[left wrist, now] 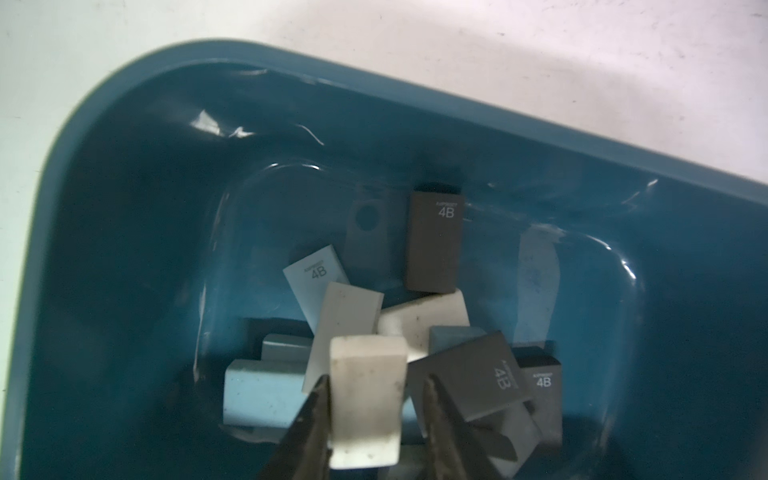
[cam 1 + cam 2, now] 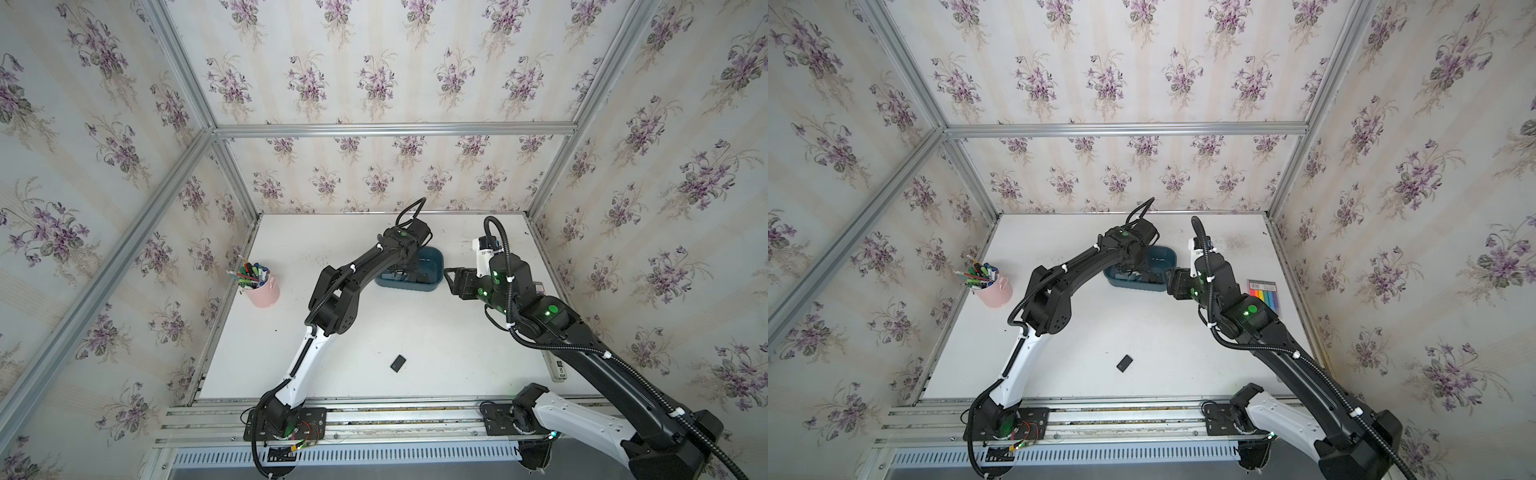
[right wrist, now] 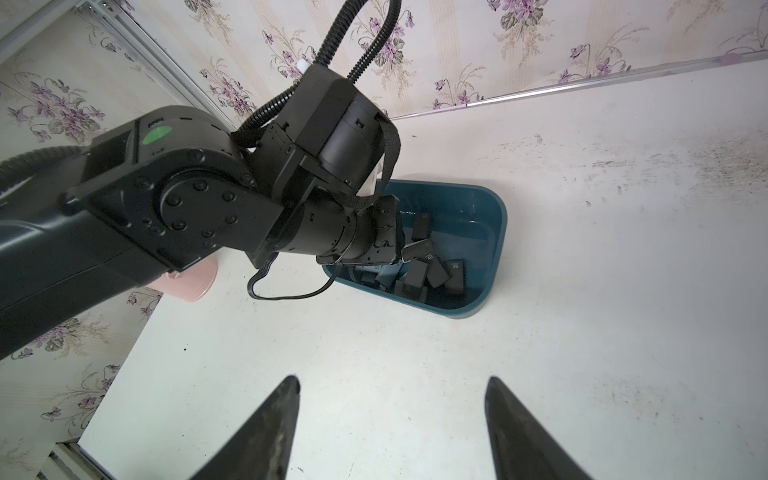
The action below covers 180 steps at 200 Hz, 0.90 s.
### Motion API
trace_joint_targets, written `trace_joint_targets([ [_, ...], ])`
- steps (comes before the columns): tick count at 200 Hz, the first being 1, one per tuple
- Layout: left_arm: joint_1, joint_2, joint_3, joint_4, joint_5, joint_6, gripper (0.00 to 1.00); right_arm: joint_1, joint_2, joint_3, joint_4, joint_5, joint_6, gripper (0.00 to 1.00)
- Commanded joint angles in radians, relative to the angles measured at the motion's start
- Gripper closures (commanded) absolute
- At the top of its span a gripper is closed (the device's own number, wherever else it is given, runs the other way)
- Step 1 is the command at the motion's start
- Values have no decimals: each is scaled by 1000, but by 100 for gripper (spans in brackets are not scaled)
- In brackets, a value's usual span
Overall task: Put the eraser in the storage box
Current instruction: Place the eraser in the storage box.
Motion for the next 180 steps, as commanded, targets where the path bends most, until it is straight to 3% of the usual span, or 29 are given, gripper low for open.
trace_joint_targets([
  [1, 0, 5, 14, -33, -29, -3, 37, 3, 2, -2, 17, 2, 3, 30],
  [16, -1, 8, 19, -38, -32, 2, 25, 4, 0, -3, 18, 2, 3, 30],
  [46, -5, 8, 26, -43, -45, 22, 25, 6, 1, -3, 18, 4, 4, 30],
  [73, -16, 2, 34, -47, -89, 37, 49, 6, 1, -4, 21, 4, 6, 30],
  [83, -22, -2, 36, -46, -112, 45, 49, 7, 2, -4, 21, 4, 6, 30],
  [90, -26, -5, 39, -44, -128, 57, 46, 9, 2, -6, 21, 3, 5, 30],
  [108, -46, -4, 57, -50, -185, 94, 2, 10, 4, -5, 21, 3, 4, 30],
  [180, -67, 0, 61, -60, -226, 123, 0, 15, 7, -3, 21, 8, 4, 29],
])
